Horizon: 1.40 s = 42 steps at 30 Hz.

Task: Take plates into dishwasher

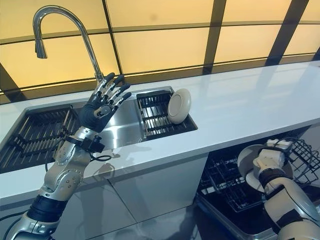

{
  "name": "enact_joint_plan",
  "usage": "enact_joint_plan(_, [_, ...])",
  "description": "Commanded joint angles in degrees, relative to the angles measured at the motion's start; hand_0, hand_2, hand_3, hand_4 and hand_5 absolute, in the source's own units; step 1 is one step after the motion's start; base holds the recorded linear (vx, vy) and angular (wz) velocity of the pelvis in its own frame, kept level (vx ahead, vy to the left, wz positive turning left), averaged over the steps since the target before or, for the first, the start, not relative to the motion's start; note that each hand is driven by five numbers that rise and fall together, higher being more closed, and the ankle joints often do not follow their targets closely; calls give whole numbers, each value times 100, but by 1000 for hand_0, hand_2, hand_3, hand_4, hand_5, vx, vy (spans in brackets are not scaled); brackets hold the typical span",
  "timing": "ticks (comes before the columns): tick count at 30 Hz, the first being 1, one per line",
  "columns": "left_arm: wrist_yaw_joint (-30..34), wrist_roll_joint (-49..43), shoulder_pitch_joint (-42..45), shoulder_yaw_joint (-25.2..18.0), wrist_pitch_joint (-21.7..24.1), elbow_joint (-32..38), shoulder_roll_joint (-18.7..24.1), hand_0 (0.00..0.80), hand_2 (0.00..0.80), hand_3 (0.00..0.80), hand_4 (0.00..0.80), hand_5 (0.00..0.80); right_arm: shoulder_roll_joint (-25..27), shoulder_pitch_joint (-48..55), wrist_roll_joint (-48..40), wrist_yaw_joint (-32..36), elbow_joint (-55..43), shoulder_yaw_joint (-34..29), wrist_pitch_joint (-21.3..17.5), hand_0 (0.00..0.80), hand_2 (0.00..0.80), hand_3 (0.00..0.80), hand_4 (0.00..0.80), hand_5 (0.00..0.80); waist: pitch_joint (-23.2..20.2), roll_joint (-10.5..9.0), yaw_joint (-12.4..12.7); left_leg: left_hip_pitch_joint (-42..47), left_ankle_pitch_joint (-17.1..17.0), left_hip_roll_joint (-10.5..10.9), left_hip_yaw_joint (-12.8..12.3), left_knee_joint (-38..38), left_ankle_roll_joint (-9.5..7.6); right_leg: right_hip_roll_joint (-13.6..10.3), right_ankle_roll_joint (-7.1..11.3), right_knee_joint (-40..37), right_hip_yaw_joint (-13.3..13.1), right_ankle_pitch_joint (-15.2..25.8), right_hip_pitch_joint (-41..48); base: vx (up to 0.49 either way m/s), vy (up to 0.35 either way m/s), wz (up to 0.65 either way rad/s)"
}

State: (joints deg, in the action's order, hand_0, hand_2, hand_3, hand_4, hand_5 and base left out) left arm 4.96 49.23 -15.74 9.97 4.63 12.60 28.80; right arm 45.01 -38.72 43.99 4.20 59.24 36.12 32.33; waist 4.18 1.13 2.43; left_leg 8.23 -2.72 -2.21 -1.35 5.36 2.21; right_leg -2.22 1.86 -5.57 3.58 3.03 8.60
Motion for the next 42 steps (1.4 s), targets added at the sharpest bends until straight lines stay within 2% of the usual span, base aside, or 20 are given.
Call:
enact_joint_plan(1, [-16, 156, -714, 58, 234, 110, 279, 0, 0, 0, 0, 0, 483, -1308, 51, -395, 447, 244, -19, 800, 800, 800, 800, 800, 1, -279, 150, 162, 490, 439, -7, -36, -552, 99, 79, 57, 175, -80, 23, 0, 0, 0])
enact_joint_plan(7, [24, 214, -733, 73, 282, 38, 301, 0, 0, 0, 0, 0, 498, -1334, -93, -534, 404, 230, -228, 800, 800, 800, 800, 800, -28, -282, 155, 145, 494, 456, 20, -36, -564, 95, 77, 57, 193, -91, 12, 0, 0, 0])
enact_joint_plan(13, [17, 116, -738, 61, 276, -8, 215, 0, 0, 0, 0, 0, 261, -1222, -242, -340, 58, 222, -219, 800, 800, 800, 800, 800, -9, -268, 142, 152, 502, 463, 31, -36, -577, 97, 60, 57, 177, -102, 18, 0, 0, 0])
enact_joint_plan(19, [8, 14, -696, 22, 265, -10, 118, 0, 0, 0, 0, 0, -146, -1086, -10, 68, -77, 315, -73, 800, 800, 800, 800, 800, 31, -234, 172, 143, 502, 474, 56, -36, -578, 80, 52, 57, 191, -111, 20, 0, 0, 0])
enact_joint_plan(26, [-4, -106, -726, 44, 149, 63, -18, 0, 0, 0, 0, 0, -893, -999, 144, 404, 249, 554, 55, 800, 800, 800, 800, 800, 100, -162, 286, 78, 489, 511, 133, -36, -601, 49, 38, 57, 233, -112, -21, -2, -4, 1])
enact_joint_plan(35, [40, -181, -691, 148, 111, 201, -238, 0, 0, 0, 0, 0, -1733, -1020, 286, 612, 759, 984, -52, 800, 800, 800, 800, 800, 166, -23, 481, 3, 444, 544, 261, -36, -607, 7, -2, 57, 343, -129, -50, 2, 4, 5])
enact_joint_plan(42, [59, -184, -628, 205, 91, 273, -309, 0, 0, 0, 0, 0, -1977, -978, 74, 551, 839, 1149, -322, 800, 800, 800, 800, 800, 169, 1, 560, -9, 430, 561, 344, -36, -605, -11, -17, 57, 405, -149, -29, 5, 11, 6])
